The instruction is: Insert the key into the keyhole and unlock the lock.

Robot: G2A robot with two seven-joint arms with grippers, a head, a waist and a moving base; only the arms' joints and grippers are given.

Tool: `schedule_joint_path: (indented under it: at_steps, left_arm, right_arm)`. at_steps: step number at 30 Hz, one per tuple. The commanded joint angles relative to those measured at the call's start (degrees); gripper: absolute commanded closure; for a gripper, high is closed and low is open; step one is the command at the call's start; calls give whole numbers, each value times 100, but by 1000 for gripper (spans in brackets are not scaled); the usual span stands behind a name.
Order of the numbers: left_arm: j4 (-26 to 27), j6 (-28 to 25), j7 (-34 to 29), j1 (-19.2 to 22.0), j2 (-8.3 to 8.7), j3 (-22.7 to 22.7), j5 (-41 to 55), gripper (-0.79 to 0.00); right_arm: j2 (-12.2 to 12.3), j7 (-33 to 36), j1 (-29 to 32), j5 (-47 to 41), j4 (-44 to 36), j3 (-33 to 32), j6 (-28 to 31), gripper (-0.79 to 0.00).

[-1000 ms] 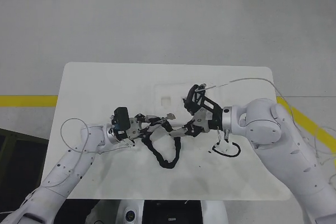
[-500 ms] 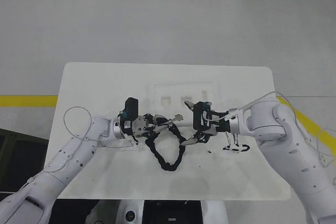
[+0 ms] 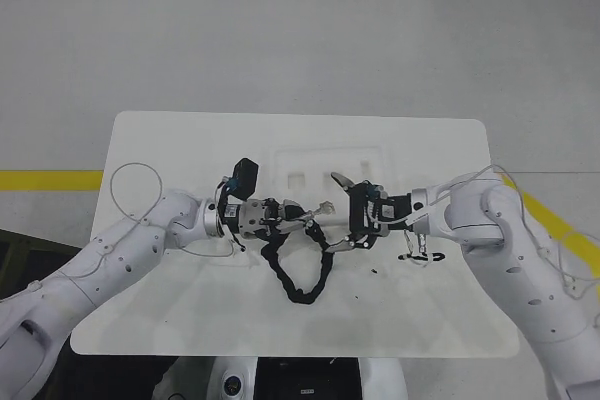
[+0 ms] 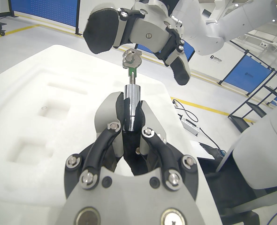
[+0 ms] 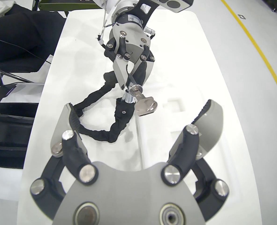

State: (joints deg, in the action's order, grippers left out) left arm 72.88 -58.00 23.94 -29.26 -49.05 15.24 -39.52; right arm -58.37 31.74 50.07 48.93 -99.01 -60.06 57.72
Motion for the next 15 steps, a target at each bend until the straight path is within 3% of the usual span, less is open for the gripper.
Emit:
schedule_joint_path:
  at_steps: [1, 5, 6, 12, 15]
  left_arm:
    - [39, 0, 19, 163, 54, -308, 181, 0]
    - [99, 0, 67, 302, 138, -550, 321, 0]
    - [117, 0, 50, 298, 153, -550, 339, 0]
    - [208, 0, -86, 303, 222, -550, 459, 0]
    - [229, 0, -226, 318, 248, -550, 481, 0]
  right_arm:
    - [-4, -89, -10, 102, 11, 12, -18, -686]
    - [2, -228, -26, 292, 16, -11, -26, -348]
    - [7, -241, -20, 335, 6, -21, -24, -314]
    - [41, -311, 40, 444, -64, -80, -3, -256]
    - [52, -354, 64, 457, -94, -90, -16, -265]
